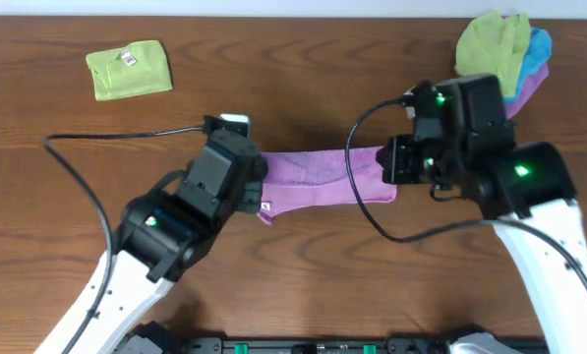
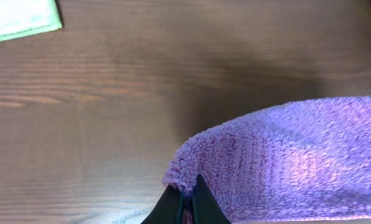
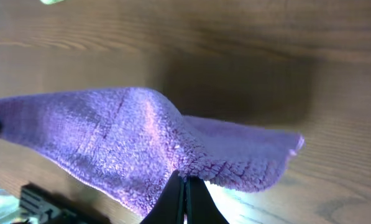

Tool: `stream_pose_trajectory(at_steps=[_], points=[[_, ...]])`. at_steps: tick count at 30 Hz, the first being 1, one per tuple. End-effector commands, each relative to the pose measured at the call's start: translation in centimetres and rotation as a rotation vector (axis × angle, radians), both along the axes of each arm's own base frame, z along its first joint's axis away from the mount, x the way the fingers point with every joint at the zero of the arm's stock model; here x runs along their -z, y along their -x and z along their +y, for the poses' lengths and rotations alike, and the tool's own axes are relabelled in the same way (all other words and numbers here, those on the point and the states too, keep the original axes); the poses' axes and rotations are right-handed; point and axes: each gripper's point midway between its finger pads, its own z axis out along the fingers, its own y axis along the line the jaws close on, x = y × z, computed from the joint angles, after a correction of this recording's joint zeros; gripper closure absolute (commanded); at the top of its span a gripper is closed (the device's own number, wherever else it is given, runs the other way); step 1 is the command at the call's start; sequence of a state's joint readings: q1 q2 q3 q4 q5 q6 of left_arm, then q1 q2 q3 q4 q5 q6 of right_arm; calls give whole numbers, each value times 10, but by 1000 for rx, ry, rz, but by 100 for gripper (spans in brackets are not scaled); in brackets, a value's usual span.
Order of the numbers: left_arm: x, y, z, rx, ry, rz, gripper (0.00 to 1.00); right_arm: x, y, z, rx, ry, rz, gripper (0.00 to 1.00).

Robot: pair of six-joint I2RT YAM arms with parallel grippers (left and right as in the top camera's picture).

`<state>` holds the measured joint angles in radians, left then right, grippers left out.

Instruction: Fold the cloth

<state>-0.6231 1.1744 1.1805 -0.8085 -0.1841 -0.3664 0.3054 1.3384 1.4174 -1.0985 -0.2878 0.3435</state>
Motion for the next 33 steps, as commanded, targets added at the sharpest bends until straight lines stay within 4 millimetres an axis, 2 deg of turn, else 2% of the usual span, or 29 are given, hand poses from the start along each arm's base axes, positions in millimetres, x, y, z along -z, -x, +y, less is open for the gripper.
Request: stream_pose_trajectory(at_steps=[1,10,19,27,33], points=[[19,-7,8,-48,-32,31,94,25,-2,4,-17,20,51,98],[58,-45,21,-108,-27,113,94,61,-25,8,-8,31,85,98],[80,-90,17,-105,-39,63,94,86,-75,12,10,69,-2,99],[89,-127,29,-162,-16,1,94,87,-121,9,44,69,-138,98],[104,-153,34,-189,5,-34,94,103,-142,8,61,66,-158,98]])
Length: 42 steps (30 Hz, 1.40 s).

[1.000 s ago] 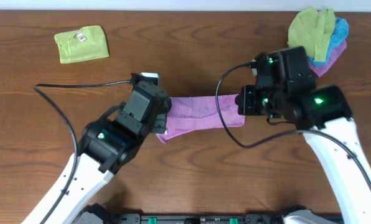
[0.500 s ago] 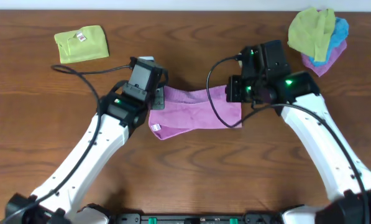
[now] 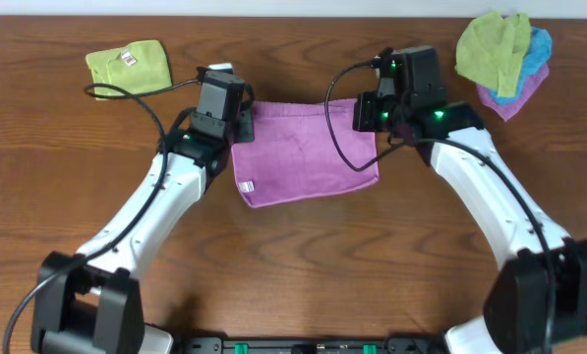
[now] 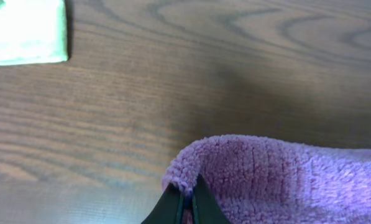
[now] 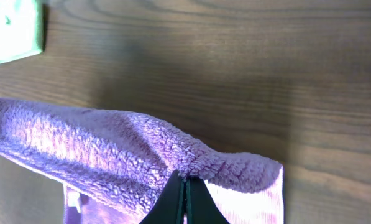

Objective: Fold the cloth
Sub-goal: 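Lower the folded edge onto the cloth and hold both grippers there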

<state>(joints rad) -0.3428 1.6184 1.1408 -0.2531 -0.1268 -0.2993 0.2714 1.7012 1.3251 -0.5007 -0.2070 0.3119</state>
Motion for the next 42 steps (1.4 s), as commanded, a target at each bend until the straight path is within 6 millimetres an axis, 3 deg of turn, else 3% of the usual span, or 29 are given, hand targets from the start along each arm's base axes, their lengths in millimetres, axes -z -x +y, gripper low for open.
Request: stream_pose_trajectory(at_steps=[1,6,12,21,27,36,42], points=[[17,-9,1,10,-20,12,94,15,-8,-4,2,31,1,98],[31,-26,-8,29,-2,-16,94,30,-25,0,3,24,-22,98],[62,-38,-12,30,-6,-3,94,58,-39,5,2,25,-17,98],[76,-47,-13,22,-10,-14,94,86,-53,10,8,14,-19,98],[80,-53,-3,-12,-26,-28,94,86,-62,12,14,0,-53,99],[93,-79,13,-55,0,-94,94,89,-80,17,14,-20,-124,98],[84,-101,17,-73,32,-208,94,84,-99,21,24,-48,-215,98]])
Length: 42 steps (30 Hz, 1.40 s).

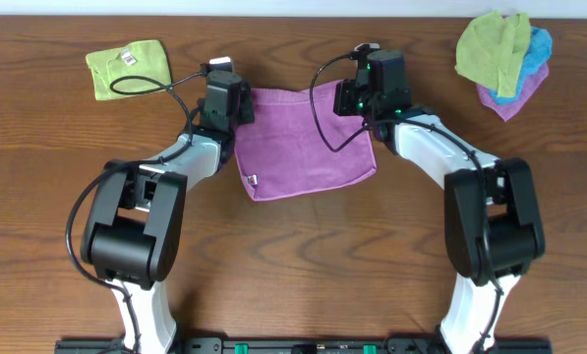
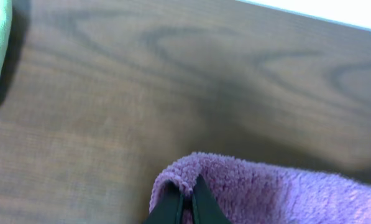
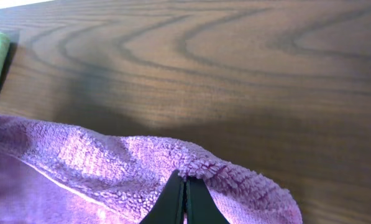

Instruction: Fold the cloth

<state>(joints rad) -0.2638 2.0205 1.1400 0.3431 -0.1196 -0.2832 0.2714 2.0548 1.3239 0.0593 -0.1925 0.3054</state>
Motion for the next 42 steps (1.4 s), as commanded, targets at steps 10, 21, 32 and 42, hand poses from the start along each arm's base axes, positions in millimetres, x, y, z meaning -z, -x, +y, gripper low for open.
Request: stream_pose_trajectory(at_steps=[10,21,32,42], points=[[-15,-20,7,-24,5,-124,5,-35,-32,10,20,-126,-196,1],[28,38,-20,142,49,210,4,21,41,14,-134,-44,183,14],[-30,93,-41,285,168,324,0,-23,88,-20,-102,100,273,69],[-31,110,-63,389,270,382,94,-9,100,-27,-73,182,331,98]])
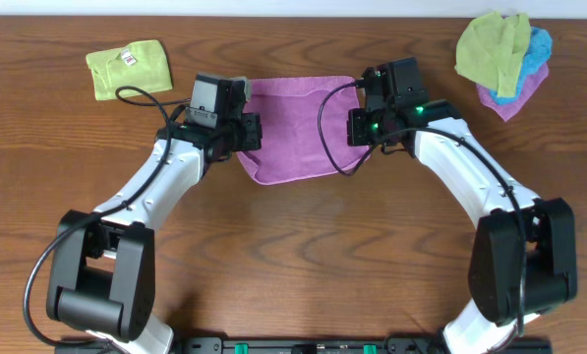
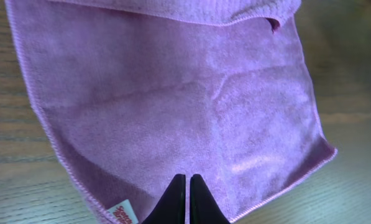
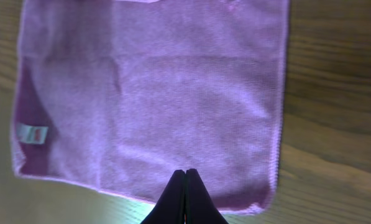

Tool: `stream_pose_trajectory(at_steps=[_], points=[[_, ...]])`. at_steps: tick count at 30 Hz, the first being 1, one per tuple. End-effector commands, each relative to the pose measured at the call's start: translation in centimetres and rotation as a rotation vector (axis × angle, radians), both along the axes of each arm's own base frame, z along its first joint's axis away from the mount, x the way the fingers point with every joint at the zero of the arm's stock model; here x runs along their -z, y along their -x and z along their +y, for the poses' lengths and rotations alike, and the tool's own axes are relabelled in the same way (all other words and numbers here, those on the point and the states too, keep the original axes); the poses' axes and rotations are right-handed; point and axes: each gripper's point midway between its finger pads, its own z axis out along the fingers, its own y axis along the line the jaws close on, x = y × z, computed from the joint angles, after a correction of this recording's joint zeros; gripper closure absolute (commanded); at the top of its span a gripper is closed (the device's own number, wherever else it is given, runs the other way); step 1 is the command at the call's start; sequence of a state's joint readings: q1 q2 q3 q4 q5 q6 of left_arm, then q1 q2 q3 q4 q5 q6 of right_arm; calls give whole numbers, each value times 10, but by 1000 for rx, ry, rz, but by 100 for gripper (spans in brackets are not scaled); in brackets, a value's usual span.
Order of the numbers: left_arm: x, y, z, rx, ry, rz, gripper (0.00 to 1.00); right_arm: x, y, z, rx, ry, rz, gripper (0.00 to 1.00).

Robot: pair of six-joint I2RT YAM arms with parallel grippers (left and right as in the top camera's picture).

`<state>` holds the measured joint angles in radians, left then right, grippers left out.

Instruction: Fold the cloth

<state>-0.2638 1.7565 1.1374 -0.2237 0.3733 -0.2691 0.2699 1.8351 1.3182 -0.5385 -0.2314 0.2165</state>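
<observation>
The purple cloth (image 1: 298, 133) lies spread open on the wooden table, its far edge slightly rolled over. It fills the left wrist view (image 2: 173, 106) and the right wrist view (image 3: 154, 99). A white label (image 3: 31, 132) sits at its near left corner. My left gripper (image 1: 246, 133) hangs over the cloth's left edge. In its own view it (image 2: 187, 179) is shut, with nothing seen between the jaws. My right gripper (image 1: 357, 128) hangs over the right edge. It (image 3: 185, 173) is also shut and holds nothing that shows.
A folded green cloth (image 1: 128, 67) lies at the far left of the table. A pile of green, blue and purple cloths (image 1: 501, 54) sits at the far right corner. The table's far edge runs just beyond the purple cloth.
Both grippers held the cloth's far corners at the far edge. Now they stand nearer and higher, over its sides, off the cloth. The cloth lies flat by itself.
First the cloth hung stretched between both shut grippers above the table. Then it lay on the table with the grippers holding its far corners. Then the far corners were held closer to the table's far edge. Now both grippers are off it.
</observation>
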Motion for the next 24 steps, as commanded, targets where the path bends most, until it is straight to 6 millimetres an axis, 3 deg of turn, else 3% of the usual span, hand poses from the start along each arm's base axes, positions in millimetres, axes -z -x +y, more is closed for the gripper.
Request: stream_pose_trajectory(at_steps=[1,8,12,19,24], points=[[3,1,-6,22,21,12,94,6,-4,-5,6,73,-21,99],[40,2,-21,54,4,60,94,45,-2,1,-16,96,47,98],[50,11,-26,70,-14,98,94,66,2,0,-17,111,93,98],[74,43,-3,31,-182,233,94,73,5,-1,-18,118,117,98],[81,56,9,30,-247,285,94,77,9,-8,-5,157,135,99]])
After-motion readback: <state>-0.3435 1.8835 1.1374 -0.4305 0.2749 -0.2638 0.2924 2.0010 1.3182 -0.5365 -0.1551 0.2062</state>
